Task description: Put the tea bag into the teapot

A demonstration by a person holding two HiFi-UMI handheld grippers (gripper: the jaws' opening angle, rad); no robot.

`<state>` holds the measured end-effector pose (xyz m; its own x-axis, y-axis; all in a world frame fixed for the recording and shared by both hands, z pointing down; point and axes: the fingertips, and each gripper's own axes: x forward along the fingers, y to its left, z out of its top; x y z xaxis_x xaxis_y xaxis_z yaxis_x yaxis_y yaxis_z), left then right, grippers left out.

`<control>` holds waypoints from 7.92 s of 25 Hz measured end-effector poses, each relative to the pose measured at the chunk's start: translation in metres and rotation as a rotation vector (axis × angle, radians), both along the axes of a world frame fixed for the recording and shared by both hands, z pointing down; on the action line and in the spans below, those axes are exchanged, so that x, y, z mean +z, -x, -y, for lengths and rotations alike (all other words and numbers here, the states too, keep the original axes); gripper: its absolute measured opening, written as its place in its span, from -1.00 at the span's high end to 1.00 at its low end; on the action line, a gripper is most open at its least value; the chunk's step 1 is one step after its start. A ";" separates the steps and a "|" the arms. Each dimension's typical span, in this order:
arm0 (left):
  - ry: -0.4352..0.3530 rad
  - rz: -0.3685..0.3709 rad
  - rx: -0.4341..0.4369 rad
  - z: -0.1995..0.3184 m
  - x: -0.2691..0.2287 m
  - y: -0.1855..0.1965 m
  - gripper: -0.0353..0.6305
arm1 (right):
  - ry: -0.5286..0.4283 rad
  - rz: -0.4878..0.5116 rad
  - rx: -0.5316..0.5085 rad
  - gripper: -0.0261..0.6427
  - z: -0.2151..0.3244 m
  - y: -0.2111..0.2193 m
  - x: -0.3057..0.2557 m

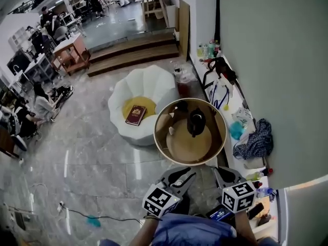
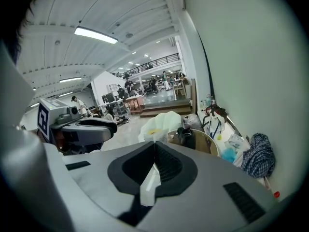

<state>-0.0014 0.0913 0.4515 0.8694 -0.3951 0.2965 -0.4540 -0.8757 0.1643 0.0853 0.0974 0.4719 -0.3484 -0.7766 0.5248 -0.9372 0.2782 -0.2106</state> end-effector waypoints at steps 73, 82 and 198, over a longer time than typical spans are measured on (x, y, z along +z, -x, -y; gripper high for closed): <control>0.162 0.063 -0.181 0.292 0.084 -0.087 0.57 | 0.256 -0.388 -0.521 0.87 0.377 -0.074 0.179; 0.205 0.090 -0.227 0.297 0.106 -0.080 0.57 | 0.251 -0.660 -0.690 0.87 0.387 -0.070 0.248; 0.103 0.069 0.125 0.117 0.044 -0.030 0.57 | 0.016 0.012 0.110 0.83 0.101 -0.021 0.014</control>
